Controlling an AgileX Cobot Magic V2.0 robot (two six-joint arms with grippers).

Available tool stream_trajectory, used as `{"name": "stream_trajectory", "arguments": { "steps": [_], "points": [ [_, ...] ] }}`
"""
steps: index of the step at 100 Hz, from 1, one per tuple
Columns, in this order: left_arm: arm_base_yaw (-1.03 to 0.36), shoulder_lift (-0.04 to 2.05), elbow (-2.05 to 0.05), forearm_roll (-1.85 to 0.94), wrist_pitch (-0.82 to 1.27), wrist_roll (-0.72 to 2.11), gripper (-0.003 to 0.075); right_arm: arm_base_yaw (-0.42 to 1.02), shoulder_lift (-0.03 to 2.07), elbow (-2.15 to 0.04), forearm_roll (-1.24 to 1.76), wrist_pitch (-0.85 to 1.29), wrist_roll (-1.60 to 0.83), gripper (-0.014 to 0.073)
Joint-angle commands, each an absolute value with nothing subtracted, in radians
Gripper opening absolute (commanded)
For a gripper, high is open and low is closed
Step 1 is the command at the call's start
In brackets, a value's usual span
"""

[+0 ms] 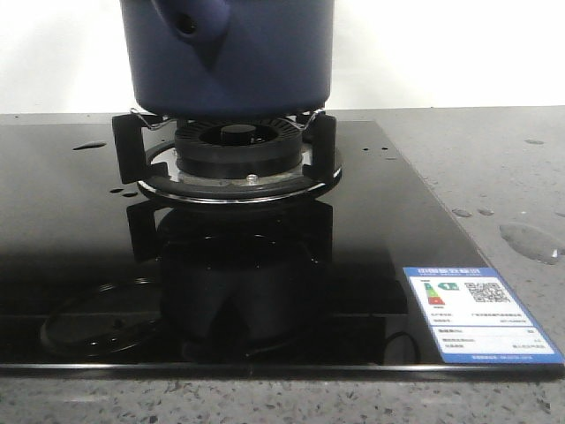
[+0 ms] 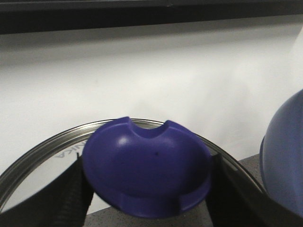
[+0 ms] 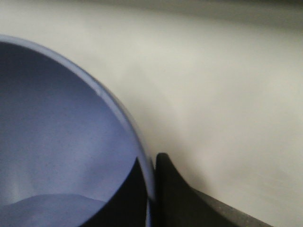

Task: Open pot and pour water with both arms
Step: 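Tilt the light blue bowl with right gripper to pour water into pot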

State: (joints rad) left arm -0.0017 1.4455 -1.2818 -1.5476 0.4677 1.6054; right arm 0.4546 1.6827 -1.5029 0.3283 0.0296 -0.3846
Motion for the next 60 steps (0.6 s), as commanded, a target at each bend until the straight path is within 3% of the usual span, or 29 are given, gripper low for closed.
{"name": "stream_trajectory", "arguments": {
  "steps": [1, 24, 60],
  "points": [
    [0.001, 1.397, -1.323, -1.611, 0.471, 1.601, 0.0318, 0.47, 1.613, -1.521, 0.321, -0.144, -0.389, -0.0056],
    [0.001, 1.397, -1.323, -1.611, 0.471, 1.601, 0.0414, 0.474, 1.613, -1.521, 0.317, -0.193, -0.389, -0.0056],
    [0.001, 1.397, -1.323, -1.611, 0.471, 1.601, 0.0411, 0.474, 1.613, -1.505, 0.29, -0.259, -0.389, -0.0056]
  ]
}}
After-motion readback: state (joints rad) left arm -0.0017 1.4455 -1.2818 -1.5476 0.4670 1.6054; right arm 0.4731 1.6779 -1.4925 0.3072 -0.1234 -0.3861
